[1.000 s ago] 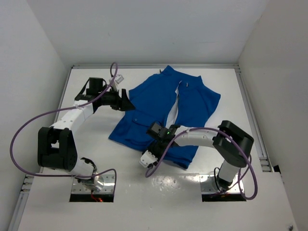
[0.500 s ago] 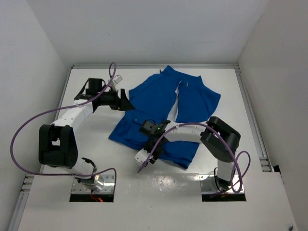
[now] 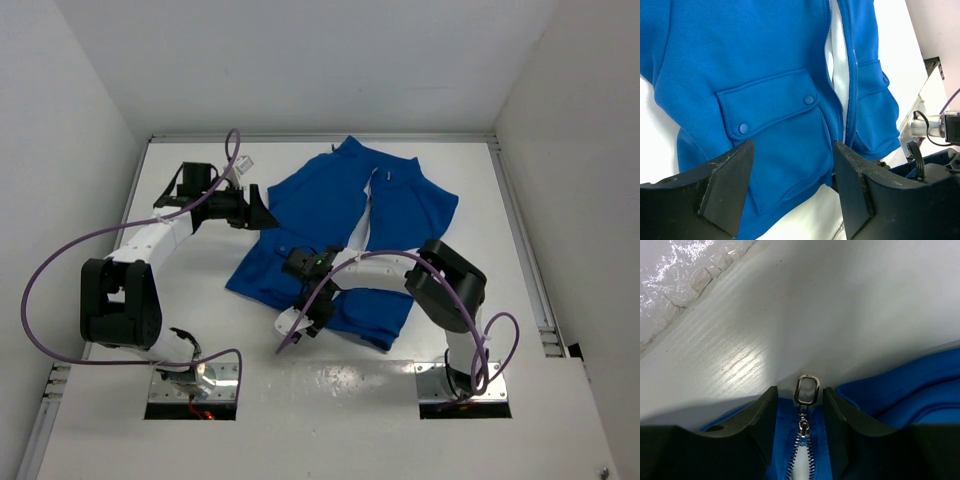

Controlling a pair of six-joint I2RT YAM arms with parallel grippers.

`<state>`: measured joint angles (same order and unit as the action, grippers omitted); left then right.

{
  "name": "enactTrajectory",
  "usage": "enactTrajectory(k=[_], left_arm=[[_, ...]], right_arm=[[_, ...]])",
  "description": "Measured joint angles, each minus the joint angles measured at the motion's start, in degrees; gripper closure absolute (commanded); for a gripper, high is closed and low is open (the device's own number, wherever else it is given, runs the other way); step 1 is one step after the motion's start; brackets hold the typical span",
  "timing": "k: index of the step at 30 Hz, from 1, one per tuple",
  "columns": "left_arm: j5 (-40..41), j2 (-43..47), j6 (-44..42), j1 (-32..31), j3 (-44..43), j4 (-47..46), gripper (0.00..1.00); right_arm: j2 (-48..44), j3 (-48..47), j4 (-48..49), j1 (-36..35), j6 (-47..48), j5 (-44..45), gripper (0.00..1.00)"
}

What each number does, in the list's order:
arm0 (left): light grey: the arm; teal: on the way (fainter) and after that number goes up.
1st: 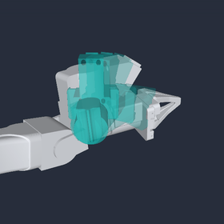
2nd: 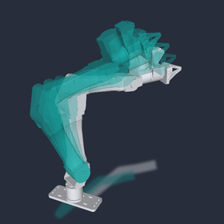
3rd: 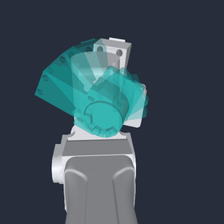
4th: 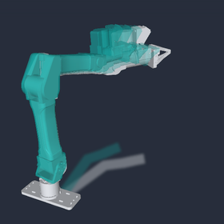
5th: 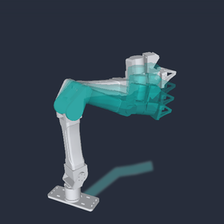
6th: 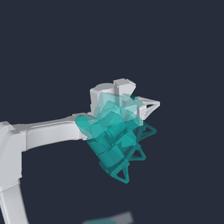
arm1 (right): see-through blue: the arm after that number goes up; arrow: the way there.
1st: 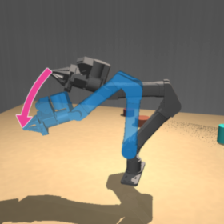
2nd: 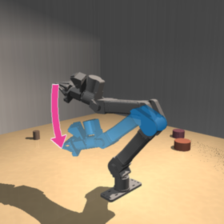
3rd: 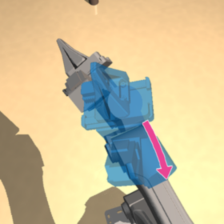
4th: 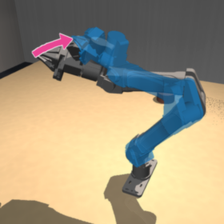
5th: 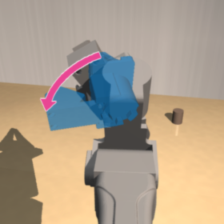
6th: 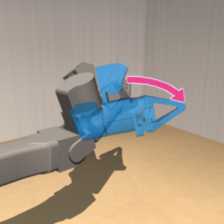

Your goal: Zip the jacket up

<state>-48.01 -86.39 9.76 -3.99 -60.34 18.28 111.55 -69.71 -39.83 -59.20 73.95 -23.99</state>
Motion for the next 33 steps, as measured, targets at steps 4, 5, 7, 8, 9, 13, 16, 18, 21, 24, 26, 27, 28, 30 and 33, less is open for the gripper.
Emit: enactTrajectory(k=[4,5,7,8,9,13,16,18,21,24,26,27,28,30,33], left_arm=[[-0.3,0.0,0.0,0.3,0.0,0.0,0.31],[-0.3,0.0,0.1,0.4,0.0,0.0,0.31],[-0.3,0.0,0.2,0.6,0.0,0.0,0.31],[-0.3,0.0,0.3,0.6,0.0,0.0,0.31],[-0.3,0.0,0.4,0.6,0.0,0.0,0.31],[-0.5,0.0,0.9,0.7,0.0,0.0,0.3],[-0.7,0.0,1.1,0.9,0.0,0.0,0.29],[-0.7,0.0,1.3,1.0,0.0,0.0,0.29],[-0.7,0.0,1.3,1.1,0.0,0.0,0.29],[-0.7,0.0,1.3,1.1,0.0,0.0,0.29],[-0.7,0.0,1.3,1.1,0.0,0.0,0.29],[-0.7,0.0,1.3,1.1,0.0,0.0,0.29],[-0.7,0.0,1.3,1.1,0.0,0.0,0.29],[-0.7,0.0,1.3,1.1,0.0,0.0,0.29],[-0.7,0.0,1.2,0.9,0.0,-0.2,0.29]], right_arm=[[1.4,-1.6,-1.6,-0.3,0.0,0.4,0.58],[1.8,-2.0,-2.2,-0.4,0.1,0.5,0.58],[2.6,-3.0,-3.3,-0.6,0.0,0.8,0.58],[2.9,-3.5,-3.8,-0.7,0.1,1.0,0.61],[3.3,-4.0,-4.3,-0.9,0.0,1.1,0.63],[3.8,-4.8,-5.7,-0.9,0.0,1.2,0.69],[3.8,-4.8,-6.4,-1.0,0.0,1.3,0.76],[3.8,-4.8,-6.6,-1.0,0.0,1.3,0.8],[3.8,-4.8,-6.5,-0.9,-0.2,1.2,0.84],[3.8,-4.8,-6.2,-0.7,-0.7,1.1,0.86],[3.4,-4.3,-5.4,-0.4,-1.3,0.7,0.87],[2.6,-3.4,-4.2,-0.1,-1.9,0.2,0.87],[1.7,-2.6,-3.6,0.2,-2.3,-0.2,0.88],[-1.0,-0.5,-2.6,1.0,-3.5,-1.2,0.89],[-5.9,1.9,-0.7,2.9,-6.5,-3.6,0.9]])
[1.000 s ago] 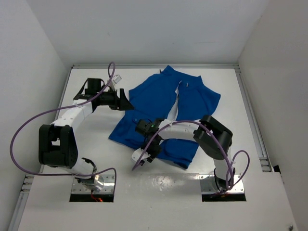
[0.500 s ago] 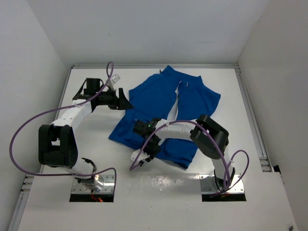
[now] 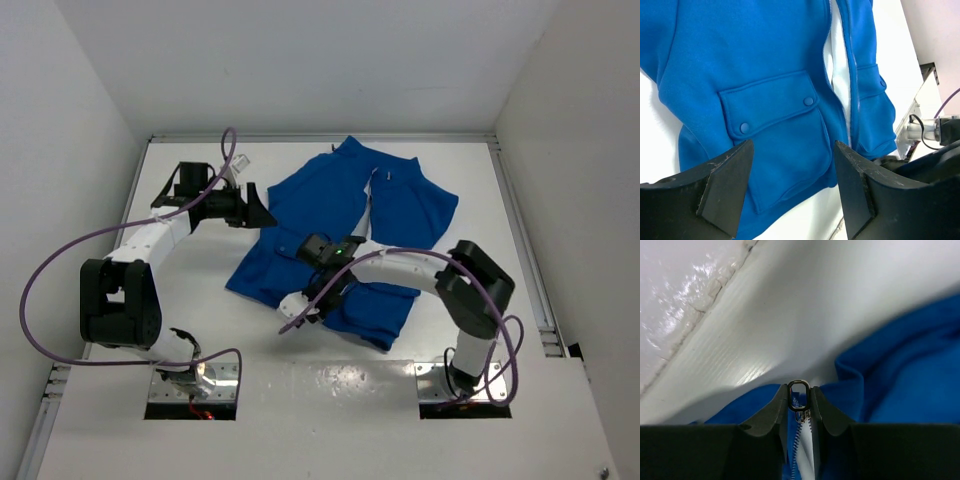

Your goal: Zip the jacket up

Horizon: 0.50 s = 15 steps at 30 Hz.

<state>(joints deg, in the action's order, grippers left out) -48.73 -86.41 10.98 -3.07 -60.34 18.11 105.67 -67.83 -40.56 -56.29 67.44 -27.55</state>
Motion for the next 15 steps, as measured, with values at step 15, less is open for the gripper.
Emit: enactTrajectory(k=[15], left_arm=[[0.9,1.2,-3.1,-4.3,3.7,-1.0,0.34]], right_arm=[[-7.2,10.0,9.9,9.6,-24.5,-12.6,0.95]])
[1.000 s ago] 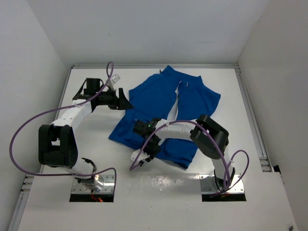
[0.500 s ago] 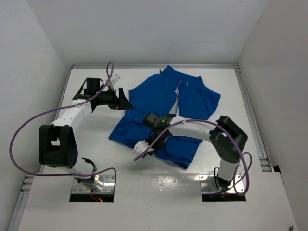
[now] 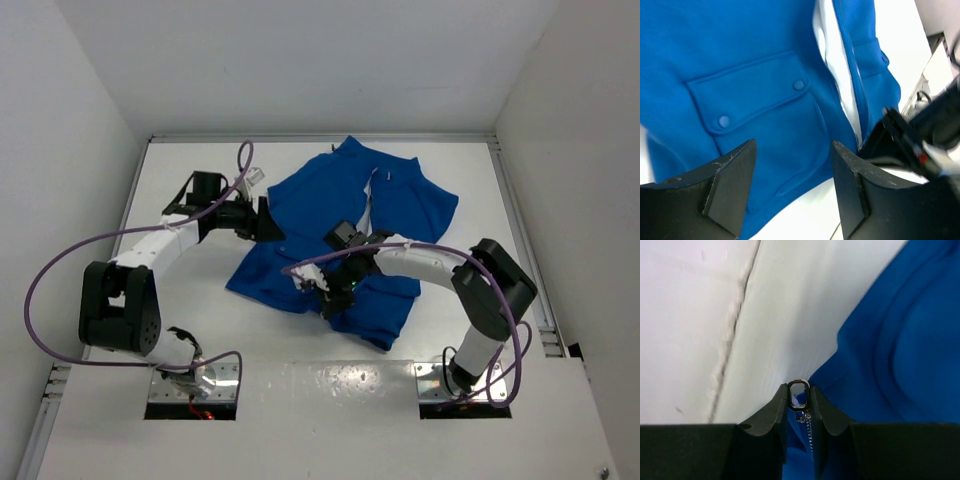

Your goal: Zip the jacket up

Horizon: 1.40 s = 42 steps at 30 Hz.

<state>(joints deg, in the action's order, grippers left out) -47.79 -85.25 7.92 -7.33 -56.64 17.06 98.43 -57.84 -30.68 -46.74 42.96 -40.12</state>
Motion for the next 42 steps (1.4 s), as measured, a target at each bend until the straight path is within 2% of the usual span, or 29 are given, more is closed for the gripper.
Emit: enactTrajectory(k=[5,12,15,16,19,21,24,29,35,38,42], left_arm=[[0.5,2.3,-1.5,-2.1,2.1,-0.1,0.34],[2.2,5.3,-4.5,-3.2,4.9,0.4,0.37],[2.7,7.6,-9.3,-3.3,5.7,2.2,0.49],[2.7,8.7,-11.5,-3.4,6.1,3.2,0.58],[2.6,12.7,-18.9,-4.0,7.0,6.9,0.68],[2.6,15.3,-24.7,-4.7,7.6,9.2,0.72],[2.6,19.5,-33.9,-6.6,9.1,12.3,0.7],[3.3,26.2,-47.2,-9.3,13.4,16.3,0.45],[5.8,40.1,-58.7,-15.0,22.0,16.2,0.44],[7.4,47.9,-62.0,-18.1,27.5,12.5,0.44],[9.0,53.0,-64.4,-23.0,32.8,6.9,0.42]], right_arm=[[-0.1,3.3,9.3,4.4,-12.0,-6.9,0.96],[-0.8,11.1,28.0,8.2,-32.0,-12.9,1.0],[-0.9,12.3,33.8,9.2,-39.2,-14.3,1.0],[-0.9,12.7,35.9,9.4,-41.8,-14.6,1.0],[-1.0,14.4,41.3,10.3,-47.9,-15.6,1.0],[-1.0,15.4,43.3,10.7,-51.3,-15.7,1.0],[-1.0,16.4,45.5,11.3,-55.4,-15.7,1.0],[-1.0,17.4,48.5,12.8,-61.9,-15.6,1.0],[-0.4,18.2,52.5,14.5,-70.2,-15.4,1.0],[0.1,18.5,53.7,14.8,-73.3,-15.3,1.0],[0.1,18.9,55.7,14.8,-76.7,-15.2,1.0]])
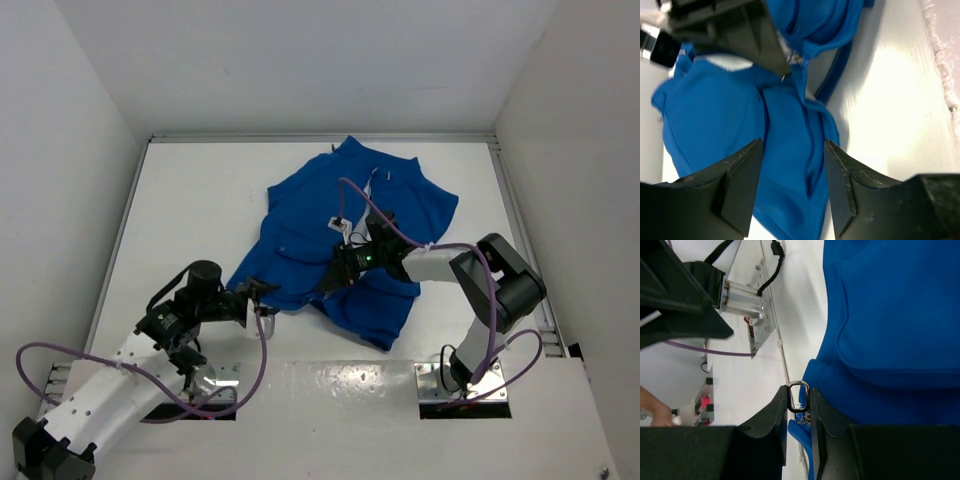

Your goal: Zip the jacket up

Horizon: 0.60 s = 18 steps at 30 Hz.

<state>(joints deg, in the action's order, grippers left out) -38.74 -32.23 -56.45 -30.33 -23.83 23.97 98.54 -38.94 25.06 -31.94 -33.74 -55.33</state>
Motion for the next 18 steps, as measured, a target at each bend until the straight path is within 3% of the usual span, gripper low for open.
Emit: enactTrajectory(k=[10,18], left_arm=[[6.5,-8.0,5.5,-13.9,1.5,-12.3,0.61],[17.2,-11.9,14.3,-24.0,2.5,-22.5,0.61]], right_arm=[[0.0,1.0,3.4,0.0,-4.9,0.4,1.0],[0.0,2.0,5.5,0.0,-7.8,1.0,1.0]])
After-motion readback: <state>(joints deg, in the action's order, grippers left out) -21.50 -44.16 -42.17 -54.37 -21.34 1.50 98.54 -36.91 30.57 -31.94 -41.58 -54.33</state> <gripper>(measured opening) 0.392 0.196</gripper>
